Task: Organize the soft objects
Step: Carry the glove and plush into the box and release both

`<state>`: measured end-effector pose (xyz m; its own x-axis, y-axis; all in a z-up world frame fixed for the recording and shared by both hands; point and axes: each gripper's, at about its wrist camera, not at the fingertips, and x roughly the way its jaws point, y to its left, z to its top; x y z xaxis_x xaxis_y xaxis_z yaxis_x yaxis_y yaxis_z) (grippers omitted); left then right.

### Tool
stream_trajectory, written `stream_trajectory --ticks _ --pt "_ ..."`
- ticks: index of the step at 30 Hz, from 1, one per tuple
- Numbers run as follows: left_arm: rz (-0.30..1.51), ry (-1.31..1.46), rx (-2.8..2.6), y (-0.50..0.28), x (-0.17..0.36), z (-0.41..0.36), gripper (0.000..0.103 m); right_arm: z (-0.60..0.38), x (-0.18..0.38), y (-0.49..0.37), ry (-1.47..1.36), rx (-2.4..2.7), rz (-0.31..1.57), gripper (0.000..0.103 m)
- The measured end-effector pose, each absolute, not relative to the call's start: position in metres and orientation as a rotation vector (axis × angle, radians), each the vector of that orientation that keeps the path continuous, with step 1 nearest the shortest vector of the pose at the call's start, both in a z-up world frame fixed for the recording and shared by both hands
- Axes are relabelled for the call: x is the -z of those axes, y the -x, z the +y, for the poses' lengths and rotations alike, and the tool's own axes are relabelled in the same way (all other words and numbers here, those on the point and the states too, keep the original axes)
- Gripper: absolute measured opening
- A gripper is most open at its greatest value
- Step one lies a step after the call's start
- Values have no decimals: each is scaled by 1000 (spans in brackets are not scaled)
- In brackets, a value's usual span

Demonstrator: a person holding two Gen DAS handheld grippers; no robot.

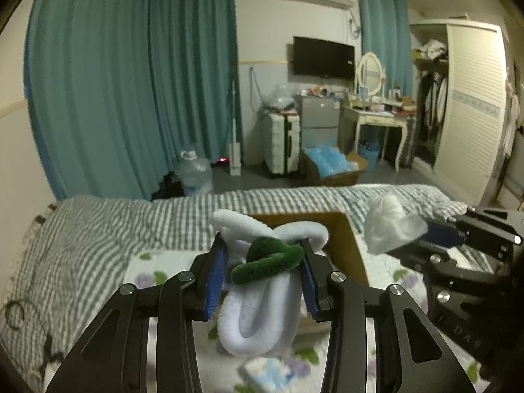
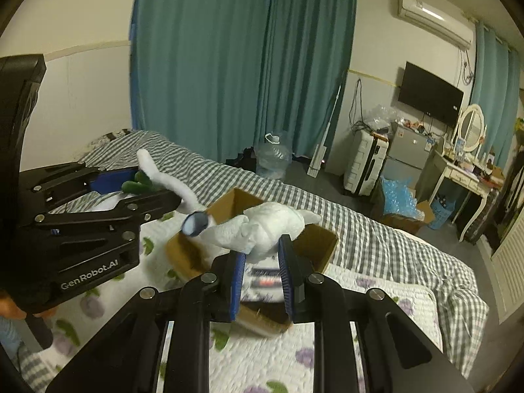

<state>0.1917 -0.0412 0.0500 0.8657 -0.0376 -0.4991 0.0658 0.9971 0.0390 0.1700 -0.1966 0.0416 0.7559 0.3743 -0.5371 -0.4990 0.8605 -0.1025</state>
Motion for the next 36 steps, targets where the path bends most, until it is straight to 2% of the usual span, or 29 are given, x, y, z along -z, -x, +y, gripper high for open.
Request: stream_trajectory --ticks 11,19,22,25,27,29,32,36 --pt "620 -127 58 -298 6 -54 40 -192 26 -308 174 -448 671 20" --pt "635 -128 77 -333 27 -56 45 -186 68 -349 150 -460 696 24" --pt "639 -118 84 -337 29 -56 46 -186 70 -349 162 -456 688 35" --pt "634 -127 79 -335 24 -55 53 -186 66 -343 192 -419 670 56" --pt "625 -127 72 -334 19 -55 65 -190 59 -339 185 -388 658 69" --pt "604 -122 51 -326 9 -52 73 -194 53 -336 182 -364 661 74" --pt "577 -110 51 -314 -8 -50 75 -202 39 -327 184 -317 656 83" --pt "532 -124 29 -286 -39 -48 77 -211 9 -305 187 -289 630 85"
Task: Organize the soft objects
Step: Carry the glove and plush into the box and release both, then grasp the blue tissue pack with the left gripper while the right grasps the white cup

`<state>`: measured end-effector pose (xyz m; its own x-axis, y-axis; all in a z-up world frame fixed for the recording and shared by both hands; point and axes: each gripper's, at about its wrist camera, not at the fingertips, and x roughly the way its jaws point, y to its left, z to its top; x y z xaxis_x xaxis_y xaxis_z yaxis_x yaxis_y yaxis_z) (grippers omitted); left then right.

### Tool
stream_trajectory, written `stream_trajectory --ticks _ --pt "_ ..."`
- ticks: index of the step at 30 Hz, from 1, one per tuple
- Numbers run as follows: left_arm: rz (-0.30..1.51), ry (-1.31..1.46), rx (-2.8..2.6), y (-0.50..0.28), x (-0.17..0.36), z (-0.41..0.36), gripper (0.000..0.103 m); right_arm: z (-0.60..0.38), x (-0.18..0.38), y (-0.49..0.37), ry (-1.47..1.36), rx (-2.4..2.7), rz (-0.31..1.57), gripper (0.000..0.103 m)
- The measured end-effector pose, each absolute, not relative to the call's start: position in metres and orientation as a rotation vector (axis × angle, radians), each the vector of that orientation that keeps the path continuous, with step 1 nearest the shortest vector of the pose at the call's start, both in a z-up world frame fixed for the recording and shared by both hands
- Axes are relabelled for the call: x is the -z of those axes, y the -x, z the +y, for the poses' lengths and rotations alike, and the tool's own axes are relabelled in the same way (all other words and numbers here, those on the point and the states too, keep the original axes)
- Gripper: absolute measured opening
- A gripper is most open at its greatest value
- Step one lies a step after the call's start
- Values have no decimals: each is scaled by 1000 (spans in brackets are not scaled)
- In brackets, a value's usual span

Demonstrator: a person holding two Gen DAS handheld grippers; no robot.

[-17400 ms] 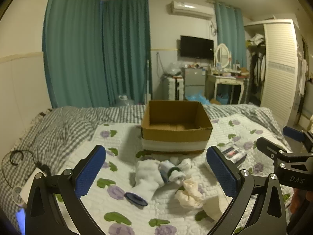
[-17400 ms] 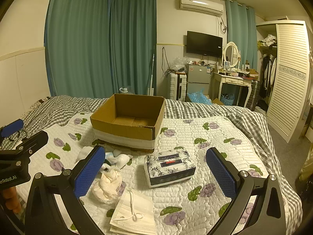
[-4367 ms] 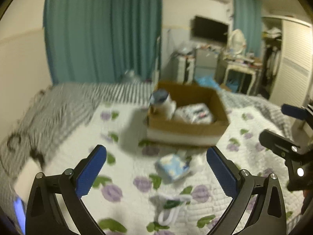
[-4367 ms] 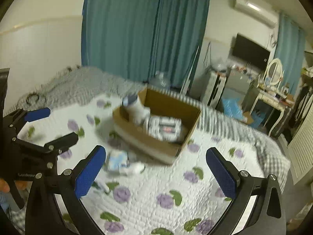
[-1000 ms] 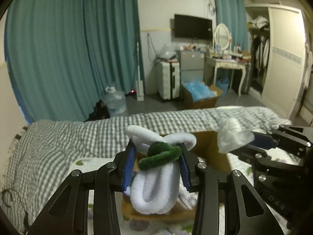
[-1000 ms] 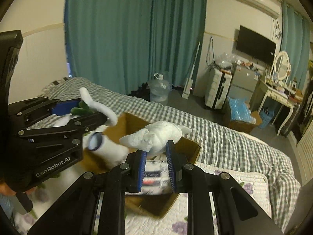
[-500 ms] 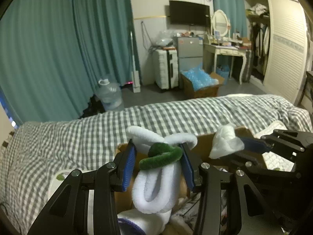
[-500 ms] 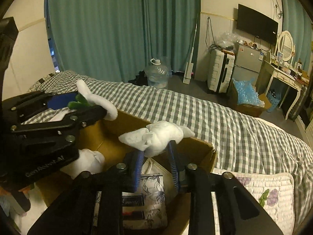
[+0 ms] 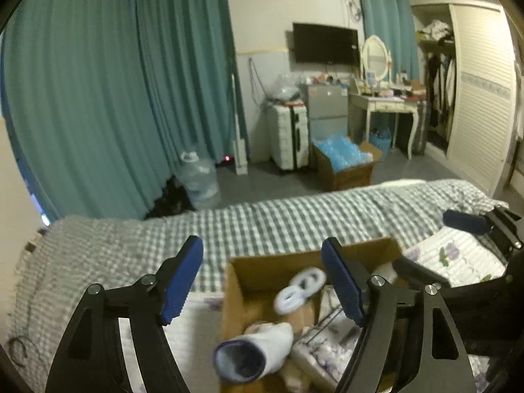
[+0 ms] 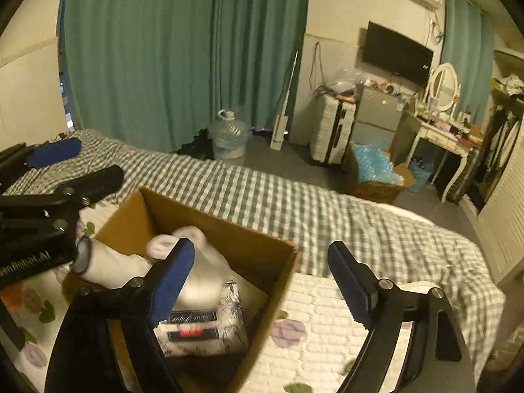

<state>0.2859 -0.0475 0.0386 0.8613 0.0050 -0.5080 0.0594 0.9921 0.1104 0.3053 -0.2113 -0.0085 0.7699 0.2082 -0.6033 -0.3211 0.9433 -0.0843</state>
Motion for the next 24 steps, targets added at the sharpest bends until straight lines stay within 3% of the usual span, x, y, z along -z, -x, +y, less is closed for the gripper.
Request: stream_trajectory --ticks 3,7,10,15,24 --pt "500 -97 22 -261 -63 -39 89 -215 -23 -280 202 -269 593 87" --pt "454 -76 18 -225 -93 -30 90 -217 -59 -246 213 -264 539 88" --pt "427 -80 6 -196 -110 -25 101 -221 -81 -219 206 -253 512 94" --pt "412 -99 1 -158 -113 -21 103 -229 -93 -180 183 -274 513 103" --pt "488 -70 -11 -129 -53 -28 103 -230 -41 -141 153 -322 564 103"
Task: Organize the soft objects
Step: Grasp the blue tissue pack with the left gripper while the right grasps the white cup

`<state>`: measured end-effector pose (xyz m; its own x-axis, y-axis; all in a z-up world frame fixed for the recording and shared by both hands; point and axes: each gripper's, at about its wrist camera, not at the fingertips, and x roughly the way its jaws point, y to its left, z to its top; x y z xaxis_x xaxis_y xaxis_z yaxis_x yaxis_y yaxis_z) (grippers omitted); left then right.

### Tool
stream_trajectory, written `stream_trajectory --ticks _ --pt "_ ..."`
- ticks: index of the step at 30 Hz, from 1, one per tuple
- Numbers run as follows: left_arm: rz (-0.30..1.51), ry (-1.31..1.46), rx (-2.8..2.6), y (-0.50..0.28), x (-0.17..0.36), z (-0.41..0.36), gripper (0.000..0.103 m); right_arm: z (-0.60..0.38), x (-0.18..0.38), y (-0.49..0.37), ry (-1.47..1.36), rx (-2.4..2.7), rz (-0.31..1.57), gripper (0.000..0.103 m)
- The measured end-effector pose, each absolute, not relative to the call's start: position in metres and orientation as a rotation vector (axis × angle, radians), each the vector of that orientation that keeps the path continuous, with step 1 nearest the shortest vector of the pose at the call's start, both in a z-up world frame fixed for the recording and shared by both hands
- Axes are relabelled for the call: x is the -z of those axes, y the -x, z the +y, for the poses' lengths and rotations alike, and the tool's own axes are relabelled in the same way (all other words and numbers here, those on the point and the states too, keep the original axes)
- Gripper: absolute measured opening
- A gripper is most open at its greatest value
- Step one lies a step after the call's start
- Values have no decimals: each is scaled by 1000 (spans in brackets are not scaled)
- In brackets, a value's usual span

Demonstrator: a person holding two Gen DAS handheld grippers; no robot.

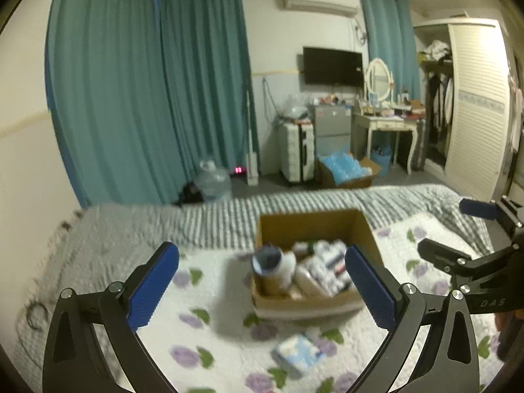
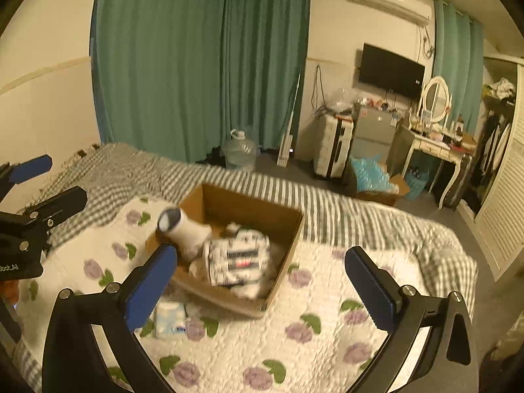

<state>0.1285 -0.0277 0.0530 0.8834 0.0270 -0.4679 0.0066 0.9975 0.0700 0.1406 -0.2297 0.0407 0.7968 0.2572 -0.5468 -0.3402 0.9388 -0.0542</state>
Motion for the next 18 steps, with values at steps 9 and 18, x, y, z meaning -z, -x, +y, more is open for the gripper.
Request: stream_trajectory --ticks 9,18 --pt "640 -52 -34 -157 40 -43 103 -223 48 -162 166 -311 663 103" --pt "814 -24 -51 -180 127 -51 103 -231 112 -184 100 -286 721 103"
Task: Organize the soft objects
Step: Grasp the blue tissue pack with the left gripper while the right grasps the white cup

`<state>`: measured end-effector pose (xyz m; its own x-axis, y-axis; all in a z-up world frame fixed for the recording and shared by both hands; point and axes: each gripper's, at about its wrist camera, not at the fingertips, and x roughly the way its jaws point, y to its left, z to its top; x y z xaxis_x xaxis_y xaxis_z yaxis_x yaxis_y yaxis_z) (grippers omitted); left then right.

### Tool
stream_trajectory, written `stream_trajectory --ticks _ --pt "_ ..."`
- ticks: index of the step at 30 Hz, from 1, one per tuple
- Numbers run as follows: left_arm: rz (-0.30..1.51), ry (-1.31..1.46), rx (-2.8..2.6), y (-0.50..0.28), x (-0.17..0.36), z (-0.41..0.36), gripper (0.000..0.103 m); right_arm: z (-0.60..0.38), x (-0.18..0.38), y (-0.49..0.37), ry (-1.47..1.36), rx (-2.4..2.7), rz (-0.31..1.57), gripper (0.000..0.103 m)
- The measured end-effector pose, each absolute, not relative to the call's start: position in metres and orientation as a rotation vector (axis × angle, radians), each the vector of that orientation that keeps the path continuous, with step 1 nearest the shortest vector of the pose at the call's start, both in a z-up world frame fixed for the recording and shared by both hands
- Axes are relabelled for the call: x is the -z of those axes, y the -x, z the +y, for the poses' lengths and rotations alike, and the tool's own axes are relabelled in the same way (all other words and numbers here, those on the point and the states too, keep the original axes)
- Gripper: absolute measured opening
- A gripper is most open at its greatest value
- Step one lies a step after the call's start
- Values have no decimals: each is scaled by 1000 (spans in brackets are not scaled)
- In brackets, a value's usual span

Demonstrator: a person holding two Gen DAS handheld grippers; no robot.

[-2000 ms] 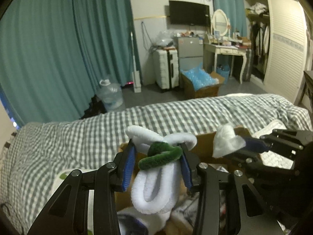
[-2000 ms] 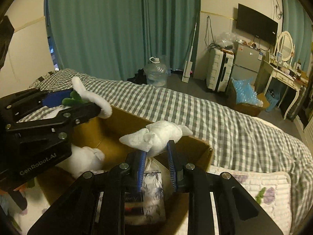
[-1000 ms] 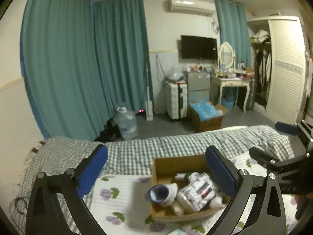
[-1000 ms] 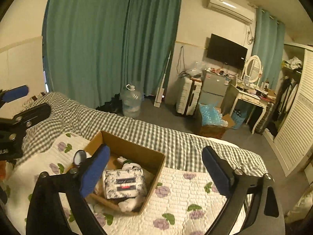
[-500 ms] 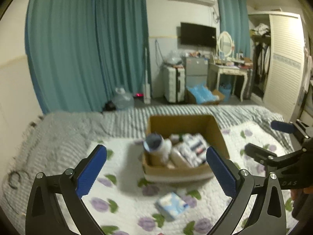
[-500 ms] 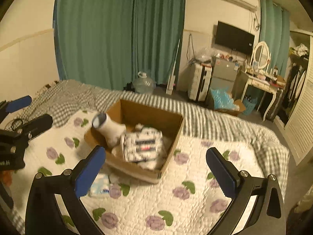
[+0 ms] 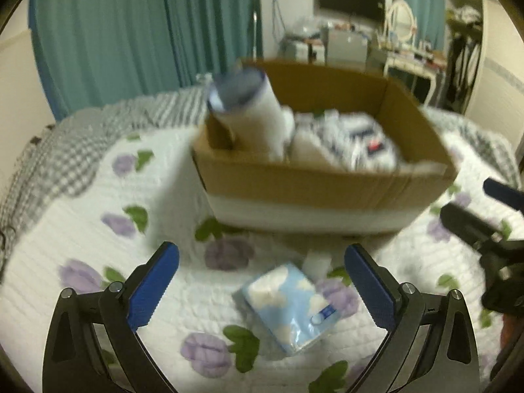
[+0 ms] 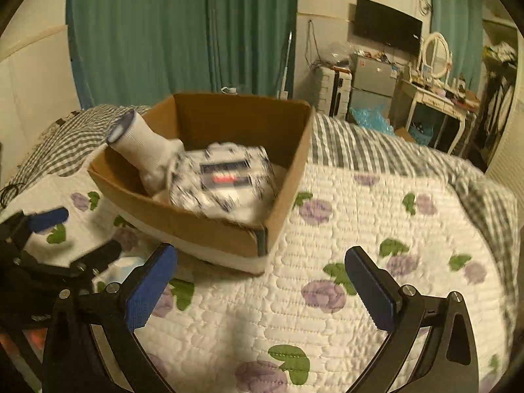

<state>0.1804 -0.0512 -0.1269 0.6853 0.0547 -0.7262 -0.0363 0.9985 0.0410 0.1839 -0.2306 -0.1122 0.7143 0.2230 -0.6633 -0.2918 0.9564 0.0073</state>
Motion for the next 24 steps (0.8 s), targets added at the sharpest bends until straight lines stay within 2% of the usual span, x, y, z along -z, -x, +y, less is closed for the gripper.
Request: stream_trajectory --ticks 7,8,10,12,24 --pt "953 -32 -2 -187 172 -66 101 -233 143 -190 106 -275 780 103" --pt "972 -31 -2 -187 176 -66 96 -232 144 -190 104 -277 781 103" --pt "1000 -16 9 -188 184 -65 94 -231 148 -191 103 -279 788 103" --pt "1000 8 30 -186 183 -63 83 -230 151 -191 108 -270 800 103" --pt "917 11 59 -153 157 -46 78 -209 135 -173 126 -281 788 103"
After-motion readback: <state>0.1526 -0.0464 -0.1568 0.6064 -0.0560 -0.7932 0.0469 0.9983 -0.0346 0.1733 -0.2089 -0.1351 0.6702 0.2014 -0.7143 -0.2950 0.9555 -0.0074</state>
